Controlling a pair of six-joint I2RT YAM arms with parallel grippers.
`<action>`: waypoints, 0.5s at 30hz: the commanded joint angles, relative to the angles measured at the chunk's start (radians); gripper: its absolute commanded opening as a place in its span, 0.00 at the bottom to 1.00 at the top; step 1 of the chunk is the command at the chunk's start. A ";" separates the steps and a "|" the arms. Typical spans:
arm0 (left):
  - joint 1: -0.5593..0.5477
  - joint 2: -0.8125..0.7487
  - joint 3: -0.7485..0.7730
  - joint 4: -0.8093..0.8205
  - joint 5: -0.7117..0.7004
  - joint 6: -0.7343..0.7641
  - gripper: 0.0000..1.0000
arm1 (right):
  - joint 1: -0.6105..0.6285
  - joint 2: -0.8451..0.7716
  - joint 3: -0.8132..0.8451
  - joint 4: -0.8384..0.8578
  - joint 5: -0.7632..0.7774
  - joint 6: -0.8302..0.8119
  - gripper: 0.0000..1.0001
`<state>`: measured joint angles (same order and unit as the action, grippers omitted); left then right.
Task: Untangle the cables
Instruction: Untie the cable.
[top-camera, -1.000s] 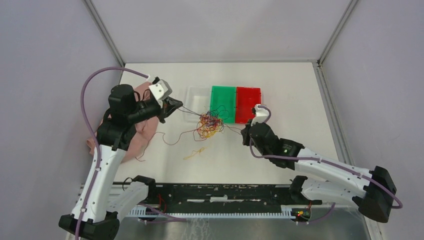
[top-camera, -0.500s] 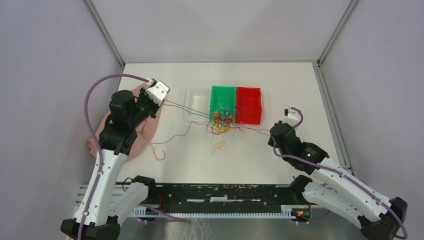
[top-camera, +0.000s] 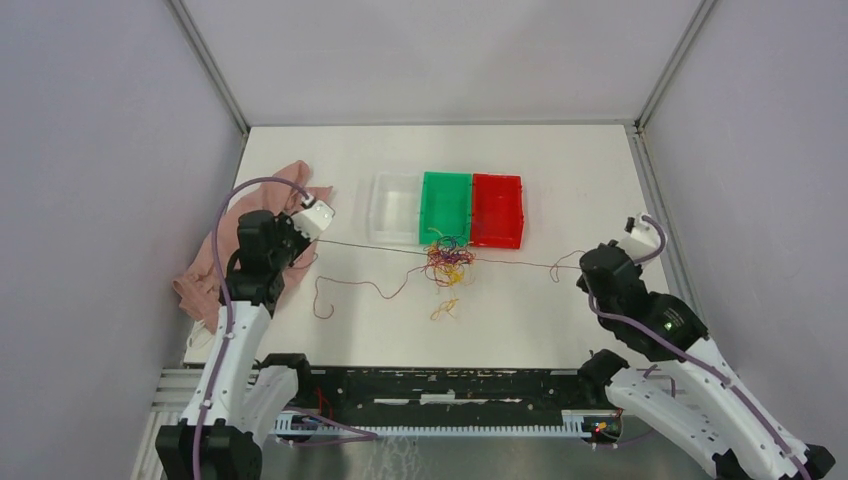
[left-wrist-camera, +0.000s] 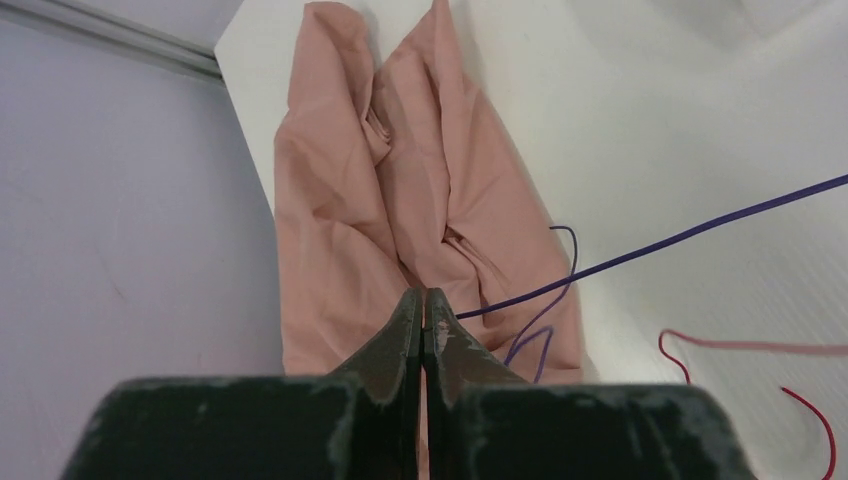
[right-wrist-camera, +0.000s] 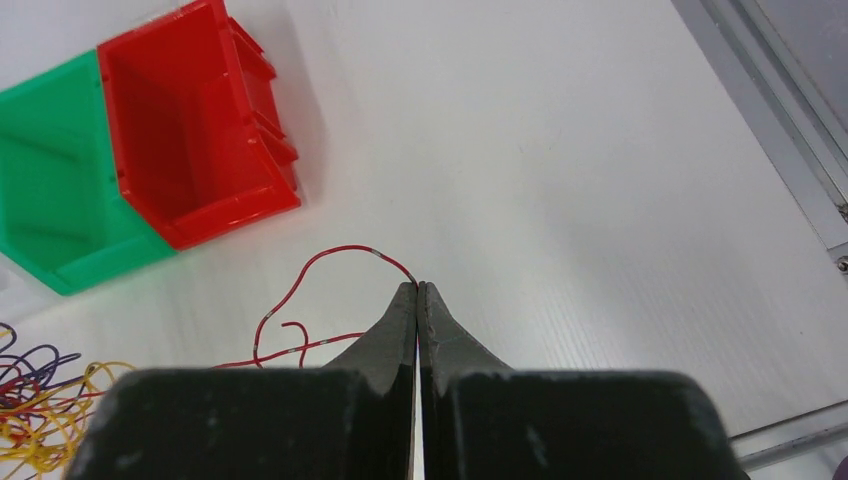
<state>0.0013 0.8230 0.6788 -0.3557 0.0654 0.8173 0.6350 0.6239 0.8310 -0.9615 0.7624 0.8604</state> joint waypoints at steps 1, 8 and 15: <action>0.045 0.000 0.041 0.116 0.018 0.024 0.03 | -0.012 -0.047 0.047 -0.103 0.091 -0.018 0.00; 0.045 0.030 0.383 -0.064 0.547 -0.152 0.03 | -0.011 0.106 -0.071 0.245 -0.457 -0.203 0.42; 0.044 0.021 0.538 -0.179 0.865 -0.236 0.03 | -0.005 0.185 -0.040 0.650 -0.778 -0.374 0.83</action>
<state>0.0399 0.8566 1.1709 -0.4595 0.6746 0.6765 0.6258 0.8173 0.7685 -0.6861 0.2516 0.6109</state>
